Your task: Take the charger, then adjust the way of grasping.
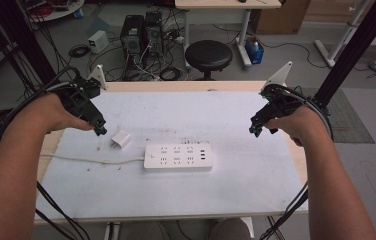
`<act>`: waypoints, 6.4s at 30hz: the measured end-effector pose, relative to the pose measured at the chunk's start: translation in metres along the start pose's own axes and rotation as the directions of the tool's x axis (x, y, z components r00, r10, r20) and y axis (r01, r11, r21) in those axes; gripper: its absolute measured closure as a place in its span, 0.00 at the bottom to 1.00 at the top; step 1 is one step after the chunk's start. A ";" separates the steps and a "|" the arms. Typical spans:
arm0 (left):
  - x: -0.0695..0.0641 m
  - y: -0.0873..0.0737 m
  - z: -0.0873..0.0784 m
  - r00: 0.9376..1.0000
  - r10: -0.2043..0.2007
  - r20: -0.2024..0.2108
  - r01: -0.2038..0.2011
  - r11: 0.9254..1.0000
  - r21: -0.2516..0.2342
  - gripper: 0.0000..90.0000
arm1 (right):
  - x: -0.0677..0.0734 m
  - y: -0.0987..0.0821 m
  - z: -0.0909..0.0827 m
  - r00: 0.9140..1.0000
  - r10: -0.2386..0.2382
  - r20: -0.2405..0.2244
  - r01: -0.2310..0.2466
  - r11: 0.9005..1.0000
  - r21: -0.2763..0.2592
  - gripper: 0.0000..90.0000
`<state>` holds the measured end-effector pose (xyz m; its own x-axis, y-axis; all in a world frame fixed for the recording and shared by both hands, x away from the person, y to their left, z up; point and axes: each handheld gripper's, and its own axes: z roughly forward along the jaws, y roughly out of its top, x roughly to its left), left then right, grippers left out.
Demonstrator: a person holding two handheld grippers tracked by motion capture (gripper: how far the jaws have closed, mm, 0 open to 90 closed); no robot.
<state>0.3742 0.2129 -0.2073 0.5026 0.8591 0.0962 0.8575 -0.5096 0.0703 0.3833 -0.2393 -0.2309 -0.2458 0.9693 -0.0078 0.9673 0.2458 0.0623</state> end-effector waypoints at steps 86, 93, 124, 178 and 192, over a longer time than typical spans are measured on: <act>0.014 0.054 0.149 0.991 0.074 0.111 -0.076 0.997 0.020 0.47 | 0.008 -0.005 0.016 0.995 -0.097 0.012 0.097 0.995 0.014 0.11; 0.005 0.044 0.103 0.988 0.097 0.117 -0.096 0.995 -0.012 0.47 | 0.009 -0.007 0.016 0.996 -0.091 0.001 0.091 0.996 0.010 0.11; -0.041 0.016 0.010 0.953 0.287 0.100 -0.270 0.951 -0.153 0.47 | 0.025 -0.009 0.005 0.994 -0.079 -0.071 0.078 0.997 -0.021 0.11; -0.173 0.053 0.034 0.685 0.728 0.023 -0.555 0.543 -0.630 0.47 | 0.084 0.006 0.036 0.559 -0.030 -0.828 -0.037 0.997 -0.061 0.43; -0.175 0.055 0.037 0.686 0.727 0.016 -0.570 0.551 -0.610 0.41 | 0.088 0.008 0.041 0.594 -0.025 -0.804 -0.029 0.998 -0.053 0.69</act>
<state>0.3375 0.0360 -0.2566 0.9703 0.2196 0.1012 0.1194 -0.7992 0.5891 0.3724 -0.1516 -0.2719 -0.2206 0.5638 0.7959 0.9694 0.2168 0.1152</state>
